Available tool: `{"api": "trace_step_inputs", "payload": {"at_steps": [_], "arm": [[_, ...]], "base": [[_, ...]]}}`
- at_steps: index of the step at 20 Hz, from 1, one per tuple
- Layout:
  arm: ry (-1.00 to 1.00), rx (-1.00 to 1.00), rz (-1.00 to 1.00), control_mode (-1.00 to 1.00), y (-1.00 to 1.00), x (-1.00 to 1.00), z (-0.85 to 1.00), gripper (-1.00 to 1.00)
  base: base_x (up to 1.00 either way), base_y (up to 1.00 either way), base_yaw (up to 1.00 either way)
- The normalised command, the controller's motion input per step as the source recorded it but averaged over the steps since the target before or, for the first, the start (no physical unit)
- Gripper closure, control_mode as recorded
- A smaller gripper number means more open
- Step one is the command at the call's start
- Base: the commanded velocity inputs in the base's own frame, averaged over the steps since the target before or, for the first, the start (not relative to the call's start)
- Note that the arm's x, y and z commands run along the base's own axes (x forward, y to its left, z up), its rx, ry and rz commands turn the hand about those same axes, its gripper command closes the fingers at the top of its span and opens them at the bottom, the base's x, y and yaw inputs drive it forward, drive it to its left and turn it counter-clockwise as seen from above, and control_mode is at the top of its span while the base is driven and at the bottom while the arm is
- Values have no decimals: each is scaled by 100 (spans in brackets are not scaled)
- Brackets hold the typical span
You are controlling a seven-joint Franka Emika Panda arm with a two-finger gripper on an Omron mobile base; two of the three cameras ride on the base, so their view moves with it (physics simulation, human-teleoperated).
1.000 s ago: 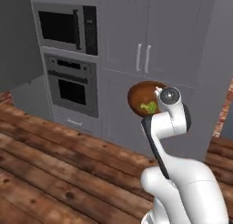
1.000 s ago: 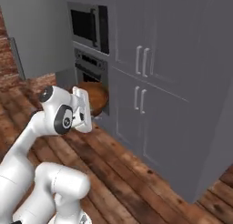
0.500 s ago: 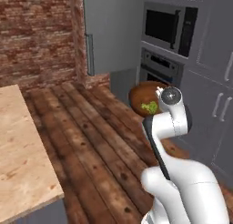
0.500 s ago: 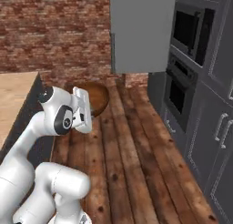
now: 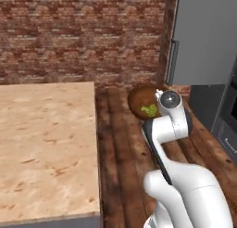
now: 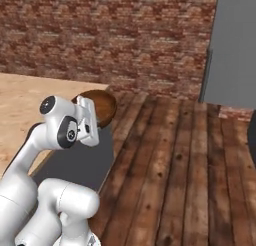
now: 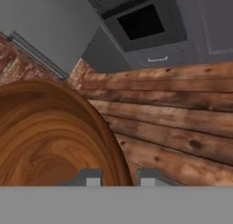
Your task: Move the cup from next to the sink to the open cabinet. Then, move the bowl with the broccoli to the fridge to clear the area for faucet cleaning.
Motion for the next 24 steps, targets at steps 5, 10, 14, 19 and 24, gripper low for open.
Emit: {"api": "trace_step_inputs", "payload": {"at_steps": [5, 10, 14, 19, 24], "arm": [[0, 0, 0, 100, 0, 0, 0, 100], [0, 0, 0, 100, 0, 0, 0, 100], [0, 0, 0, 100, 0, 0, 0, 100], [0, 0, 0, 100, 0, 0, 0, 100], [0, 0, 0, 100, 0, 0, 0, 100]], "base": [[100, -14, 28], [100, -76, 10], [100, -48, 10], [100, -27, 5], [100, -23, 2]]}}
